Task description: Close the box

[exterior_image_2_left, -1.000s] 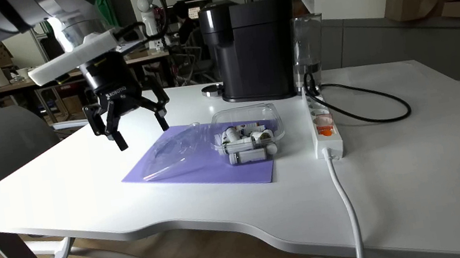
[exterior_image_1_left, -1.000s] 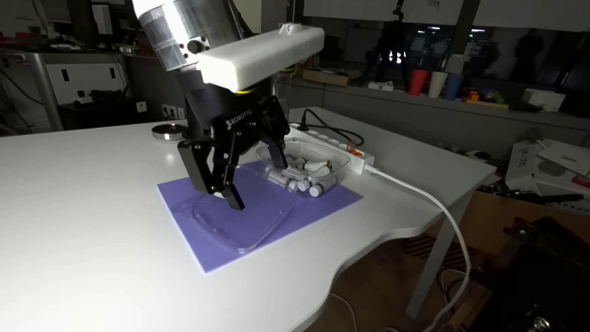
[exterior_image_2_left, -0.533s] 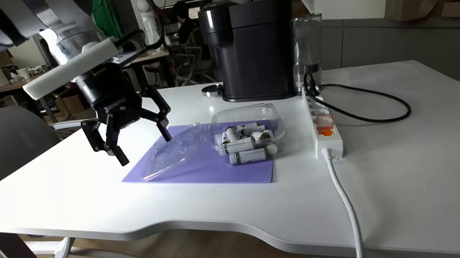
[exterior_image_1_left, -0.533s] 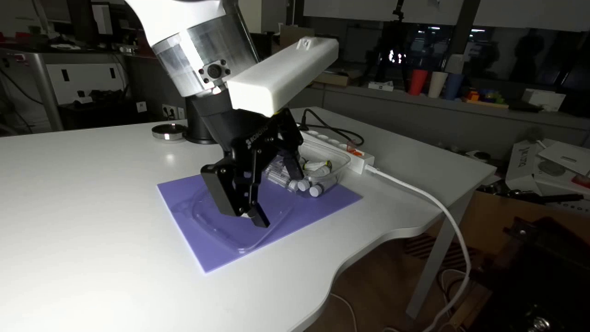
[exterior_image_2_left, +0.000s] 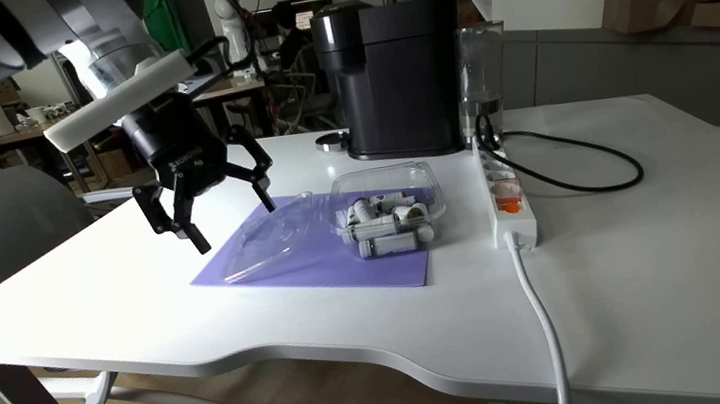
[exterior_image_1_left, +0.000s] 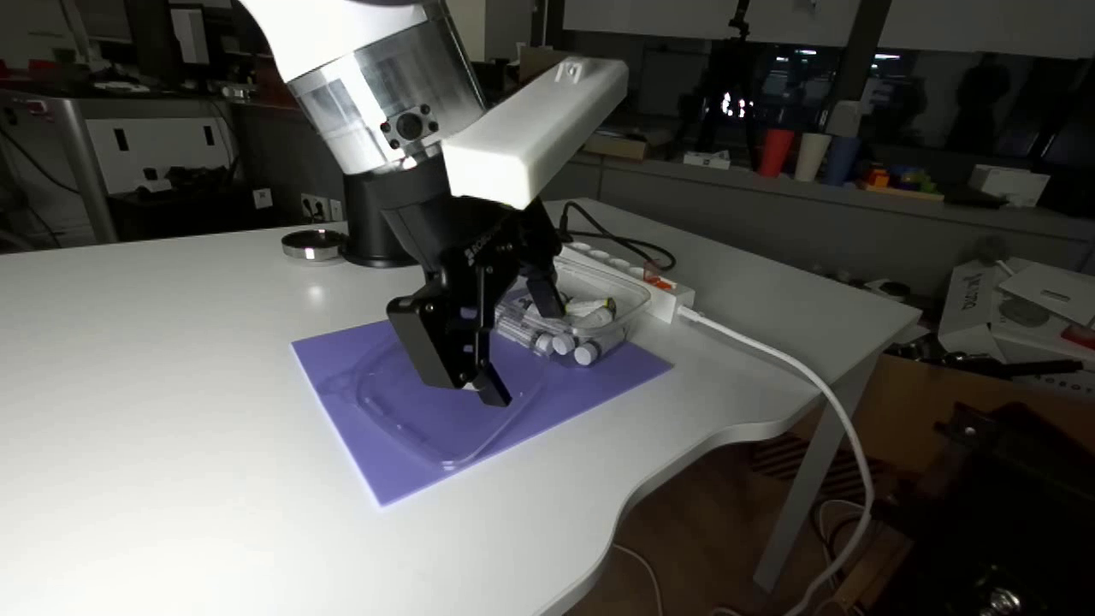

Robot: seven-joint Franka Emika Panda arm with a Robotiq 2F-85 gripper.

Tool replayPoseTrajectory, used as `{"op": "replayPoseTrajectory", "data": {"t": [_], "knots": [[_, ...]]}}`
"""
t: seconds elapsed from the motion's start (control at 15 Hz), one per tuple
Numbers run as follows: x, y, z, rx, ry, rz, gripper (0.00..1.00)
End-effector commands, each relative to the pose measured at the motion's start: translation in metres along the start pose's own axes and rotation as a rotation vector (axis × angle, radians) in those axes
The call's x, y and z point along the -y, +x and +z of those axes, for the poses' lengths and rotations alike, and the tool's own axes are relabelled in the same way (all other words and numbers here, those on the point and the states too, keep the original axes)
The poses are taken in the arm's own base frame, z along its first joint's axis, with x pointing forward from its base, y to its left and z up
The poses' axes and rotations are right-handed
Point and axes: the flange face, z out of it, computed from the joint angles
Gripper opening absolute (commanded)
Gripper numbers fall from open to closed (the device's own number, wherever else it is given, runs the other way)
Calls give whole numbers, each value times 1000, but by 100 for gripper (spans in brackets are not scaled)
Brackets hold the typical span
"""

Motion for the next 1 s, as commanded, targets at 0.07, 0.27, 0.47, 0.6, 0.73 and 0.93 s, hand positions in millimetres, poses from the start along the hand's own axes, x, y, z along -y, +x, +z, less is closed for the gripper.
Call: {"op": "replayPoseTrajectory", "data": {"t": [0.07,0.27,0.47,0.6,0.73,0.93], "knots": [[4,-14,9,-10,-78,0,100],[9,-22,18,-16,-92,63,100],[14,-25,30,1,-136,24,100],[10,-23,41,34,-182,-40,100],[1,-21,50,47,-220,-77,100],[-6,-16,58,65,-267,-137,100]]}}
